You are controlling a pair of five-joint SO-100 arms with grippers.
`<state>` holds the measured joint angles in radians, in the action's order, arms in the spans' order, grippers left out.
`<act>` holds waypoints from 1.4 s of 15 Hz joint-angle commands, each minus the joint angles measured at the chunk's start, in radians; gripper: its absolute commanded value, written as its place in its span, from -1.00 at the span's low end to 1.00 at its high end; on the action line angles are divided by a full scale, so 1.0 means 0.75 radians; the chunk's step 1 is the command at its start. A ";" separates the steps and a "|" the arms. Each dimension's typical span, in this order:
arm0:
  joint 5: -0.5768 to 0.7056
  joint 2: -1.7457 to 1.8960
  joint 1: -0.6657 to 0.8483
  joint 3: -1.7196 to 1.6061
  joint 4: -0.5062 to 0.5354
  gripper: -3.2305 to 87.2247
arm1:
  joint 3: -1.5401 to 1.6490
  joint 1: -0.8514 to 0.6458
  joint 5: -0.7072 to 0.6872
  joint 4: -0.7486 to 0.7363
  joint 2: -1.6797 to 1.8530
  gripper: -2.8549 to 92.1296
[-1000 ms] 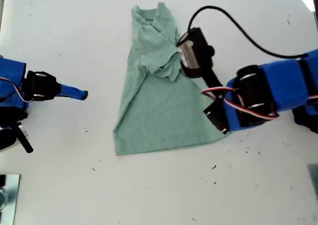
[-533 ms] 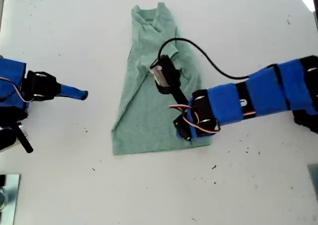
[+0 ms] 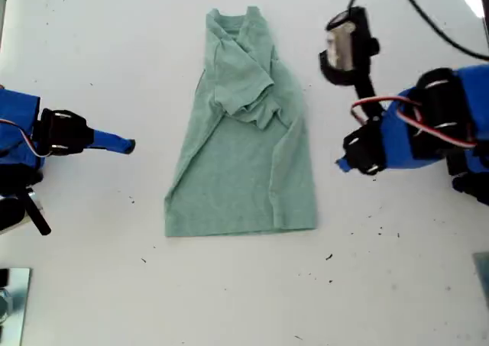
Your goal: Fold t shirt
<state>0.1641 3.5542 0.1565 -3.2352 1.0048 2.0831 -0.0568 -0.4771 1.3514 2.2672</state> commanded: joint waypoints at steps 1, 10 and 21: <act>0.020 0.008 -0.006 -0.018 0.004 -0.93 | 0.837 -0.135 -0.022 -0.239 0.699 -0.88; -0.243 -0.648 -0.119 0.501 0.010 -0.94 | 1.184 -0.325 -0.055 -0.221 0.992 -0.88; -0.219 -2.197 -0.282 2.403 0.787 -0.93 | 1.278 -0.319 -0.059 -0.072 1.360 -0.88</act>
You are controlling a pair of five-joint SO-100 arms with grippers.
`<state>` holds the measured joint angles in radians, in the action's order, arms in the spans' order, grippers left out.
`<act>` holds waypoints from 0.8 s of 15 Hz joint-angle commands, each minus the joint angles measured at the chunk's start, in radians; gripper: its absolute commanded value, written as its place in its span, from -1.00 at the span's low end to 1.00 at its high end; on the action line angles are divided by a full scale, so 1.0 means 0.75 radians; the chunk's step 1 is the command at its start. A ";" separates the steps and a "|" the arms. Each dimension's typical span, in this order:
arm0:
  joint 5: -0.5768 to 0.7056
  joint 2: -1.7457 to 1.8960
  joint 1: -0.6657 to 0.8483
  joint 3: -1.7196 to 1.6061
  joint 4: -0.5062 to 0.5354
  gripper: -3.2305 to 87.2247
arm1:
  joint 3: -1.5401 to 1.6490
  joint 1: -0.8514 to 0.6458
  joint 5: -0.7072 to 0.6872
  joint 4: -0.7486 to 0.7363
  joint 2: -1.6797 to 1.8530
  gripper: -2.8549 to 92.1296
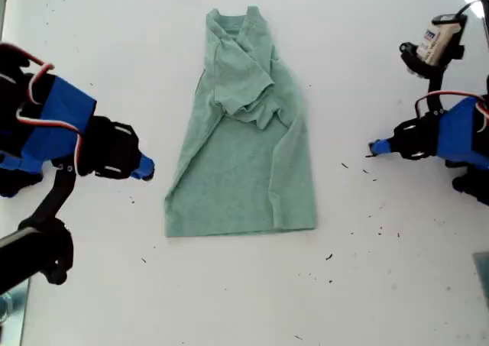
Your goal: Fold t shirt
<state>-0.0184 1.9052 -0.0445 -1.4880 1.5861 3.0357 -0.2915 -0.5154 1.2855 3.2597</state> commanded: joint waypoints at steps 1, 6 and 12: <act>0.035 0.002 -0.014 0.067 0.012 -0.74 | 0.008 -0.008 -0.008 0.018 0.037 -0.88; 0.072 -0.072 -0.039 -0.072 -0.031 -0.39 | 0.008 -0.010 -0.012 0.018 0.037 -0.88; 0.047 -0.198 -0.100 -0.855 -0.787 -0.44 | 0.010 0.006 -0.018 0.020 0.045 -0.88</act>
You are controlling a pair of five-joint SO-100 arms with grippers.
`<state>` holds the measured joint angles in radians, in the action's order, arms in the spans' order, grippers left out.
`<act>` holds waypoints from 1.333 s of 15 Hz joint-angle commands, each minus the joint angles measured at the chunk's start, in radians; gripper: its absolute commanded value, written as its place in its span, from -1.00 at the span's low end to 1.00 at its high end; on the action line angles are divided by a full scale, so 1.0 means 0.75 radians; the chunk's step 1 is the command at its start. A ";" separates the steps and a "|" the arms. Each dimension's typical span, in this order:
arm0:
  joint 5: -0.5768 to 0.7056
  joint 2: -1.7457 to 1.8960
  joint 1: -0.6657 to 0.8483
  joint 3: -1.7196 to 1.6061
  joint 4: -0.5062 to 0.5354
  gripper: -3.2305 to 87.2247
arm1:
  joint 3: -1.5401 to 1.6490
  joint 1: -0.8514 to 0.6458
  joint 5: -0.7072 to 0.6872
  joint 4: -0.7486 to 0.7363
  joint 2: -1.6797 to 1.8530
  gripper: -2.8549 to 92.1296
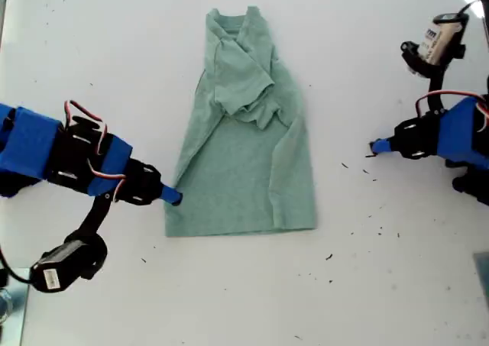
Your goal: Fold t shirt
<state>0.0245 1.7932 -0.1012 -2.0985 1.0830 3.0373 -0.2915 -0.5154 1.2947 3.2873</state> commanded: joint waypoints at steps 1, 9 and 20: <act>-0.006 -0.143 -0.035 -0.002 -0.147 -0.47 | 0.008 0.008 -0.020 0.008 0.010 -0.88; -0.035 0.033 0.061 0.546 0.378 -0.93 | 0.014 0.008 -0.016 0.022 0.041 -0.88; 0.151 -0.879 0.082 1.595 0.286 -0.93 | 0.018 0.012 -0.014 0.035 0.065 -0.88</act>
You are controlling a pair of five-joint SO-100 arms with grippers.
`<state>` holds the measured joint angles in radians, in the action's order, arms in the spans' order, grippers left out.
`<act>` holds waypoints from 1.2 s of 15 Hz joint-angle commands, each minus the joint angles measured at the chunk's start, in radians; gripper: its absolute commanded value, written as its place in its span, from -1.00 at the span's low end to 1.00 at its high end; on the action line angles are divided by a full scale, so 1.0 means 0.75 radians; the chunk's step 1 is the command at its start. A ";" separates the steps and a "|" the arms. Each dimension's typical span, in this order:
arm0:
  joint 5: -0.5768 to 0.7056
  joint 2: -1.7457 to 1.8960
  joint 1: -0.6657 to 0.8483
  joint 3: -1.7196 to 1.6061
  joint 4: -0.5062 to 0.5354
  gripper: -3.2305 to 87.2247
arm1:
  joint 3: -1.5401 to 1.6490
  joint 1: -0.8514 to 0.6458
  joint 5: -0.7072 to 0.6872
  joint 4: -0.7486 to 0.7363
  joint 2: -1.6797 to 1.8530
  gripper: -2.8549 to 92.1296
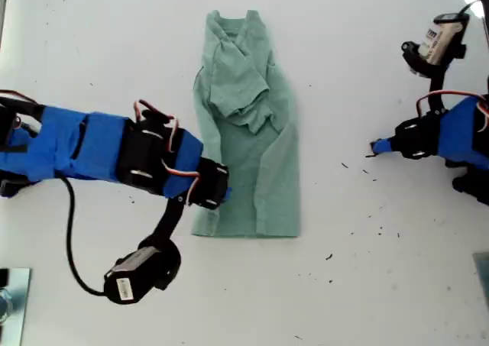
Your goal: Fold t shirt
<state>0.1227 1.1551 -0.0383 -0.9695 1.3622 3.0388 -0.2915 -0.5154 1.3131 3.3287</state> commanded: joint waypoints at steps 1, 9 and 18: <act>0.053 -0.112 0.018 0.092 -0.149 -0.93 | 0.016 0.012 -0.014 0.010 0.010 -0.88; 0.164 0.256 0.123 0.016 -0.067 -0.63 | 0.018 0.012 -0.008 0.012 0.014 -0.88; -0.074 2.389 0.301 -2.534 -0.466 -0.93 | 0.020 0.010 -0.006 0.012 0.014 -0.88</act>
<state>0.1104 2.6630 0.1871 -2.6707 1.0370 3.0388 -0.2915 -0.5154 1.3131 3.3349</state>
